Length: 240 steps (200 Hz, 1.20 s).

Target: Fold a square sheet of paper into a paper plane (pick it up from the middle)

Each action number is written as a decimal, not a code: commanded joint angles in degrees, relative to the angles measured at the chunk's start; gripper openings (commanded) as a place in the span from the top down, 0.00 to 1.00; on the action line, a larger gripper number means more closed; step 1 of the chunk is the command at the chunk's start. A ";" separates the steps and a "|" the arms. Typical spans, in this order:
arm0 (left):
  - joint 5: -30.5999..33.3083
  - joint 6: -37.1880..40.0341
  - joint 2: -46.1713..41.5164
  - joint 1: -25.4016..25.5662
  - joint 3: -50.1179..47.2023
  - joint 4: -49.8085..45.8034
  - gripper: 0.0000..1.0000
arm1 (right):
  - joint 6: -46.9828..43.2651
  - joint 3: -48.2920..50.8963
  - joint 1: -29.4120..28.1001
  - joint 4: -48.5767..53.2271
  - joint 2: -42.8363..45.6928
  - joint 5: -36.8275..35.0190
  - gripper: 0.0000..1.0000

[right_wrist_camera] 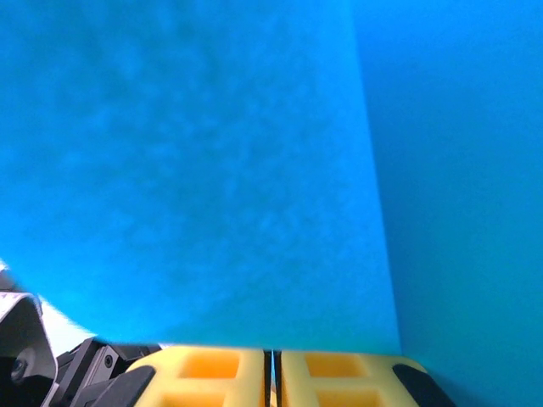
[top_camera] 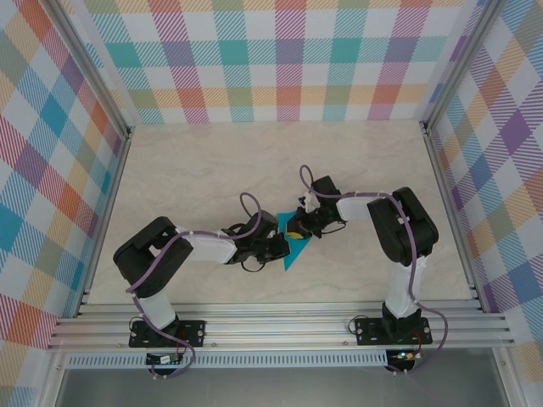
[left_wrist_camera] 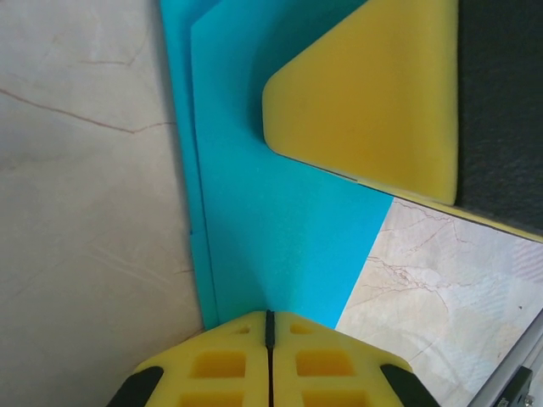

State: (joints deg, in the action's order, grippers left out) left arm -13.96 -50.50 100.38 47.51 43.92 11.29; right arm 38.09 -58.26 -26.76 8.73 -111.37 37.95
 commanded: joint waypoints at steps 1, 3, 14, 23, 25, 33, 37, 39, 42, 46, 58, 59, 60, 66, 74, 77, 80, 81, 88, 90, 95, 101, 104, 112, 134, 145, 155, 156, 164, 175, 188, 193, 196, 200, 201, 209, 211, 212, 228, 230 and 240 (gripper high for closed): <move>2.78 2.48 2.22 0.44 -1.33 -11.00 0.95 | -0.49 0.80 -0.39 4.69 -0.43 -5.90 0.88; 2.72 2.53 2.31 0.41 -1.26 -11.04 0.95 | -0.50 0.79 -0.37 4.69 -0.21 -5.92 0.88; 2.68 2.75 2.82 0.41 -0.81 -11.26 0.95 | -0.88 0.28 -0.39 5.41 0.89 -6.24 0.88; 2.72 2.73 3.06 0.45 -0.74 -11.33 0.96 | -1.30 -0.13 -0.39 6.07 1.90 -6.78 0.88; 2.75 2.81 3.11 0.47 -0.74 -11.30 0.96 | -1.38 -0.17 -0.35 6.20 2.11 -6.93 0.88; 2.89 2.97 3.20 0.45 -0.72 -11.37 0.96 | -1.70 -0.27 -0.39 6.32 2.91 -7.52 0.88; 3.00 3.08 3.24 0.46 -0.73 -11.43 0.96 | -1.85 -0.28 -0.39 6.31 3.21 -7.58 0.88; 3.09 3.05 3.24 0.46 -0.73 -11.59 0.96 | -1.87 -0.28 -0.37 6.30 3.36 -7.62 0.88; 3.20 3.07 3.18 0.42 -0.73 -11.70 0.96 | -2.01 -0.28 -0.34 6.31 3.58 -7.58 0.88; 3.50 3.05 3.16 0.41 -0.79 -12.00 0.96 | -2.13 -0.34 -0.29 6.32 3.81 -7.51 0.88; 4.01 2.70 2.99 0.42 -1.27 -11.92 0.97 | -2.40 -0.45 -0.31 6.49 4.52 -7.41 0.88; 4.02 2.69 2.94 0.45 -1.32 -11.83 0.97 | -2.45 -0.45 -0.31 6.52 4.60 -7.43 0.88; 4.02 2.69 2.92 0.42 -1.40 -11.78 0.97 | -2.47 -0.41 -0.31 6.54 4.68 -7.44 0.88; 4.08 2.59 2.83 0.43 -1.70 -11.52 0.97 | -2.66 -0.36 -0.31 6.47 5.11 -7.37 0.88; 4.35 2.50 2.76 0.46 -1.73 -11.80 0.97 | -2.74 -0.28 -0.22 6.25 5.74 -7.22 0.88; 4.46 2.61 2.78 0.48 -1.71 -11.92 0.97 | -2.84 -0.28 -0.22 6.19 6.00 -7.12 0.88; 4.46 2.54 2.75 0.48 -1.68 -11.98 0.97 | -2.91 -0.28 -0.24 6.19 6.23 -7.07 0.88; 4.46 2.57 2.78 0.44 -1.66 -12.03 0.97 | -2.92 -0.28 -0.23 6.11 6.29 -7.09 0.88; 4.55 2.56 2.72 0.42 -1.67 -12.06 0.97 | -3.02 -0.28 -0.22 6.10 6.79 -7.14 0.88; 4.55 2.59 2.67 0.42 -1.65 -12.01 0.97 | -3.02 -0.34 -0.22 6.16 6.92 -7.20 0.88; 4.52 2.60 2.72 0.46 -1.70 -12.06 0.97 | -3.02 -0.28 -0.16 6.19 7.36 -7.50 0.88; 4.55 2.68 2.64 0.43 -1.60 -12.25 0.97 | -2.93 -0.28 -0.14 5.85 7.83 -7.69 0.88; 4.63 2.75 2.65 0.47 -1.45 -12.45 0.97 | -2.93 -0.12 -0.07 5.74 8.05 -7.76 0.88; 4.79 2.85 2.63 0.41 -1.45 -12.66 0.97 | -2.80 0.20 0.04 5.23 8.70 -8.13 0.88; 4.93 2.69 2.52 0.41 -1.56 -12.69 0.97 | -3.00 0.85 0.22 3.97 9.37 -7.82 0.88; 5.19 2.69 2.63 0.45 -1.34 -13.07 0.97 | -3.07 0.83 0.22 2.63 8.70 -5.60 0.89; 5.35 2.86 2.63 0.44 -1.22 -13.36 0.97 | -3.18 0.37 0.13 2.75 7.73 -5.26 0.90; 5.35 2.86 2.63 0.42 -1.26 -13.38 0.97 | -3.19 0.36 0.13 2.81 7.61 -5.26 0.90; 5.41 2.85 2.72 0.42 -1.06 -13.56 0.97 | -3.28 0.17 0.10 2.66 6.70 -4.79 0.91; 5.26 2.81 2.88 0.41 -0.90 -13.66 0.97 | -3.19 0.03 0.05 1.31 5.39 -2.85 0.92; 5.26 2.80 2.89 0.40 -0.94 -13.67 0.97 | -3.32 -0.84 -0.23 2.10 3.66 -3.31 0.93; 5.26 2.79 2.83 0.43 -0.95 -13.67 0.97 | -3.58 -0.97 -0.22 2.08 3.14 -3.37 0.93; 5.26 2.81 2.81 0.40 -0.94 -13.74 0.98 | -3.77 -1.04 -0.22 2.03 2.79 -3.33 0.93; 5.30 2.81 2.83 0.41 -0.95 -13.84 0.97 | -4.00 -1.19 -0.22 2.04 2.37 -3.25 0.94; 5.36 2.84 2.82 0.44 -0.95 -13.84 0.97 | -3.99 -1.26 -0.26 2.02 2.25 -3.29 0.94; 5.50 2.89 2.68 0.41 -0.97 -14.10 0.98 | -4.26 -1.46 -0.22 2.22 1.52 -3.81 0.94; 5.45 2.94 2.62 0.44 -0.99 -14.10 0.98 | -4.36 -1.49 -0.22 2.31 1.40 -4.08 0.94; 5.44 2.90 2.63 0.46 -1.01 -14.10 0.98 | -4.39 -1.50 -0.26 2.33 1.32 -4.23 0.94; 5.38 3.03 2.65 0.40 -1.09 -14.08 0.97 | -4.98 -1.59 -0.07 2.78 0.25 -7.16 0.95; 5.35 3.01 2.70 0.40 -1.09 -14.10 0.97 | -5.02 -1.59 -0.05 2.78 0.12 -7.38 0.95; 5.27 3.13 2.80 0.46 -1.04 -14.42 0.98 | -5.04 -1.67 0.37 2.46 -0.28 -8.82 0.95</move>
State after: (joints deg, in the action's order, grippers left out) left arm -12.97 -48.53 100.49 47.62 45.08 8.93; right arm 35.03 -58.54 -26.94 11.27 -109.84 32.97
